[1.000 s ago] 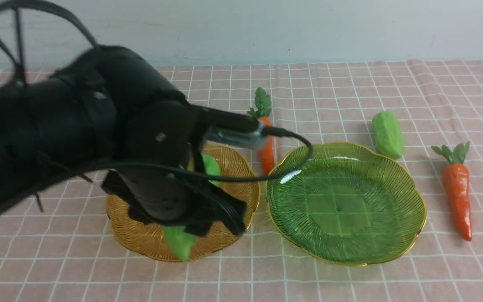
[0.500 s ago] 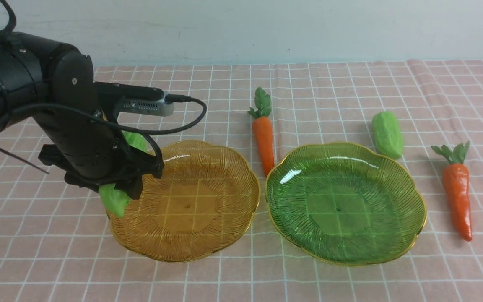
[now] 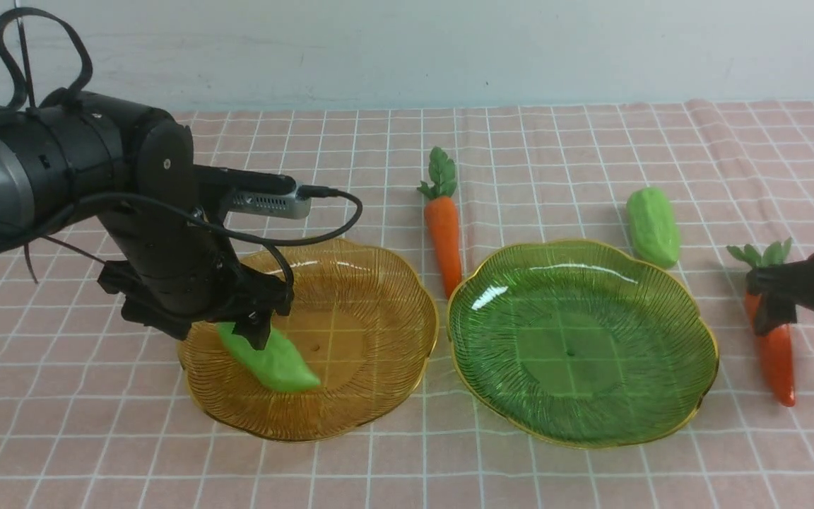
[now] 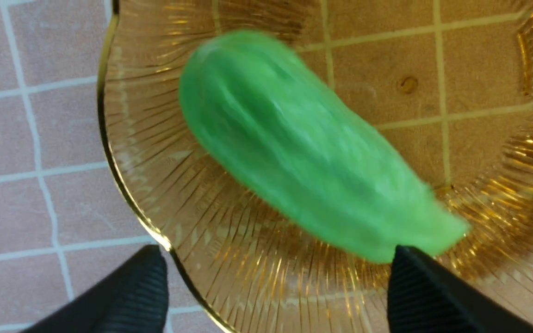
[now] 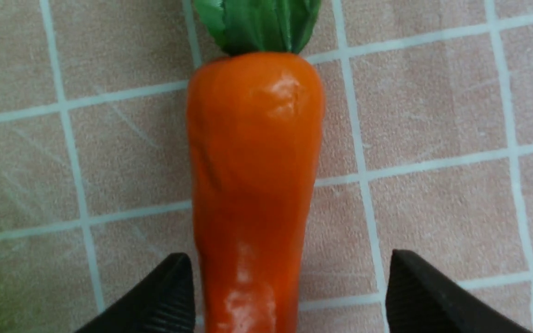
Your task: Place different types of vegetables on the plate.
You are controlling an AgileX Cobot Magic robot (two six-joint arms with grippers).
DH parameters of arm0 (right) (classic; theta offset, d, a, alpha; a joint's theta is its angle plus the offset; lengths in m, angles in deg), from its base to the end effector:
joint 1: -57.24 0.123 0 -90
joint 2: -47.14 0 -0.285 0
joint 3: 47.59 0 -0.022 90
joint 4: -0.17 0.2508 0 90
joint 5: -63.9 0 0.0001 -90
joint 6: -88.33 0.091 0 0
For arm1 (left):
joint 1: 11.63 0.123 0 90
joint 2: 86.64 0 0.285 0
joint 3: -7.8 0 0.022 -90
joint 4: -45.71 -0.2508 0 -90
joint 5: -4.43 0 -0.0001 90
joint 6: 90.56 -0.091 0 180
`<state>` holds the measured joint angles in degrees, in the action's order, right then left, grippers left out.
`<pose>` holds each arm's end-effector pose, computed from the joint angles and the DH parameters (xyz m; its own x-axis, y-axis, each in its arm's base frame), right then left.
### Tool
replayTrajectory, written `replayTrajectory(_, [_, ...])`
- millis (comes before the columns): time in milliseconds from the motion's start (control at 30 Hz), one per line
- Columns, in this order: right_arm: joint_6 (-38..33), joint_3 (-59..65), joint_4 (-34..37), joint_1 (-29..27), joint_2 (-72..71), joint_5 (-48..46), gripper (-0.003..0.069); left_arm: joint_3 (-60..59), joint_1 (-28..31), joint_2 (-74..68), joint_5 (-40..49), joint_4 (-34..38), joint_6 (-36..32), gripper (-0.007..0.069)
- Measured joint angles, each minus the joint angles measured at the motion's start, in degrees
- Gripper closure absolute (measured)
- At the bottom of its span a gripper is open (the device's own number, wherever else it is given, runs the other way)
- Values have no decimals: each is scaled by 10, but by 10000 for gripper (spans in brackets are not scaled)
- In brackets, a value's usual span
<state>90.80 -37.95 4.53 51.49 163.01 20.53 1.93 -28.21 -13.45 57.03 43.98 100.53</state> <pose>0.3575 -0.0312 0.1625 -0.9624 0.1956 -0.1883 0.1855 0.9801 0.0701 0.3316 -0.0965 0.2314 -0.9614 0.1044 -0.2545 0.1136 0.9933 -0.0215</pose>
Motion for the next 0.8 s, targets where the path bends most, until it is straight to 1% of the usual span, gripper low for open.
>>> replayTrajectory(33, [-2,-4,3,0,6,-1,160,0,0,0,-2,2,0,48])
replayTrajectory(67, [-11,-17,13,0,17,-13,244,1,0,0,-2,9,0,68])
replayTrajectory(100, [-15,-22,14,0,18,-18,286,1,0,0,-2,12,0,78])
replayTrajectory(133, [-25,-32,18,0,18,-35,391,6,0,0,-1,17,0,118])
replayTrajectory(200, [-28,-66,20,0,16,-79,572,24,0,0,12,39,-5,247])
replayTrajectory(233, [-28,-83,23,0,11,-98,615,41,0,0,19,52,-13,333])
replayTrajectory(267, [-25,-103,31,0,2,-119,643,59,-2,0,29,65,-25,441])
replayTrajectory(300, [-25,-126,50,2,-14,-138,659,69,-5,0,33,71,-34,512])
replayTrajectory(367, [-42,-148,85,17,-45,-157,669,91,-15,0,37,79,-57,579])
replayTrajectory(400, [-53,-152,89,25,-57,-159,670,103,-25,0,37,85,-69,606])
replayTrajectory(500, [-63,-156,83,45,-68,-162,666,124,-52,0,37,93,-81,624])
replayTrajectory(567, [-55,-157,62,51,-65,-164,646,131,-69,0,37,98,-86,628])
replayTrajectory(600, [-40,-157,31,49,-56,-165,620,132,-76,0,37,99,-87,628])
replayTrajectory(667, [-6,-157,-11,41,-33,-171,553,132,-96,-1,38,99,-88,628])
replayTrajectory(800, [14,-157,-44,34,29,-177,341,132,-115,-1,39,99,-91,628])
